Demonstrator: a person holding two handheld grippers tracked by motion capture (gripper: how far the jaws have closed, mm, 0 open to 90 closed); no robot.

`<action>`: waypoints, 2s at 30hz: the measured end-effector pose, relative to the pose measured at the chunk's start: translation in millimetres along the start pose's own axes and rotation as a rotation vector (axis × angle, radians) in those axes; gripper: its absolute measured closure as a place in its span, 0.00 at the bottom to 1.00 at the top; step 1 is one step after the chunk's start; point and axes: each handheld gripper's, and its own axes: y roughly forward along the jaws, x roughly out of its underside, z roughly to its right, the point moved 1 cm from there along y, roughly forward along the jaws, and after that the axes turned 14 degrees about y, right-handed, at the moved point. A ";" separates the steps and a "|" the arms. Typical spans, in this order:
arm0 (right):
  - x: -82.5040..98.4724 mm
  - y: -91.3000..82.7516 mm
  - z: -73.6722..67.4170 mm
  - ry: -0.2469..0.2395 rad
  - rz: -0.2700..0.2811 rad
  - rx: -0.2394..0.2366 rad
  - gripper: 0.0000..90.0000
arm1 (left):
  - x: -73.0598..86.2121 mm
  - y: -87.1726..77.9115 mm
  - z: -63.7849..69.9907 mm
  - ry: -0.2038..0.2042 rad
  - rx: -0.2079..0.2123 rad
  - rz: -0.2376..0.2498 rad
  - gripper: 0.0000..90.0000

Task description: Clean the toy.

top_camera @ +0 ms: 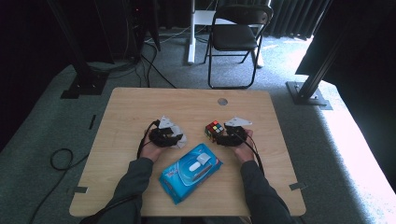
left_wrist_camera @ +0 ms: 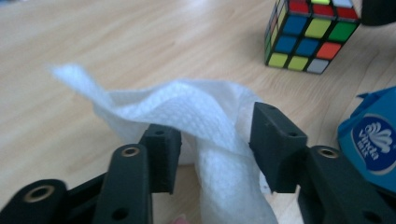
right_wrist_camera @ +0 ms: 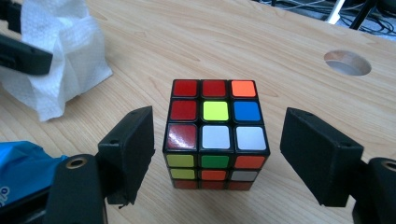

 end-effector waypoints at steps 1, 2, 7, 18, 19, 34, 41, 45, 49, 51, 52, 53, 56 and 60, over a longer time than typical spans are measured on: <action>0.1 -0.5 0.1 0.000 0.002 0.001 0.29 | 1.5 0.6 -0.1 -0.002 0.000 -0.009 0.56; 0.0 -1.0 0.6 -0.001 0.004 0.002 0.29 | 3.0 1.2 -0.1 -0.011 0.004 -0.015 0.55; -0.1 -4.3 2.8 0.007 0.014 0.005 0.29 | 10.7 0.0 -3.2 -0.037 0.014 -0.055 0.51; 0.0 -9.2 5.4 0.011 0.027 0.002 0.29 | 21.0 -11.8 -11.0 -0.087 0.011 -0.080 0.45; 0.2 -9.4 5.5 0.012 0.028 0.002 0.29 | 22.7 -13.3 -11.9 -0.097 0.010 -0.084 0.45; -1.0 -16.0 8.4 0.016 0.044 0.004 0.29 | 34.7 -26.0 -17.3 -0.152 -0.028 -0.105 0.34; -0.9 -17.3 10.5 0.019 0.045 0.010 0.29 | 40.1 -37.7 -22.3 -0.188 -0.071 -0.091 0.27; -1.1 -18.1 11.1 0.018 0.046 0.012 0.29 | 43.5 -43.4 -24.7 -0.202 -0.082 -0.075 0.27; -0.9 -18.9 12.4 0.022 0.047 0.015 0.29 | 45.9 -49.0 -25.8 -0.213 -0.079 -0.056 0.27; -1.2 -19.4 13.2 0.024 0.051 0.017 0.29 | 47.0 -51.5 -26.6 -0.215 -0.079 -0.047 0.27; -1.3 -19.8 13.5 0.026 0.052 0.018 0.29 | 47.3 -52.5 -26.9 -0.221 -0.079 -0.041 0.27; -1.4 -20.1 13.8 0.029 0.054 0.019 0.29 | 47.5 -53.6 -27.4 -0.221 -0.078 -0.039 0.28; -2.0 -21.1 15.0 0.035 0.061 0.026 0.29 | 47.6 -55.3 -27.8 -0.224 -0.082 -0.033 0.28; -2.2 -22.2 16.9 0.042 0.064 0.035 0.30 | 48.0 -56.6 -27.9 -0.225 -0.085 -0.023 0.29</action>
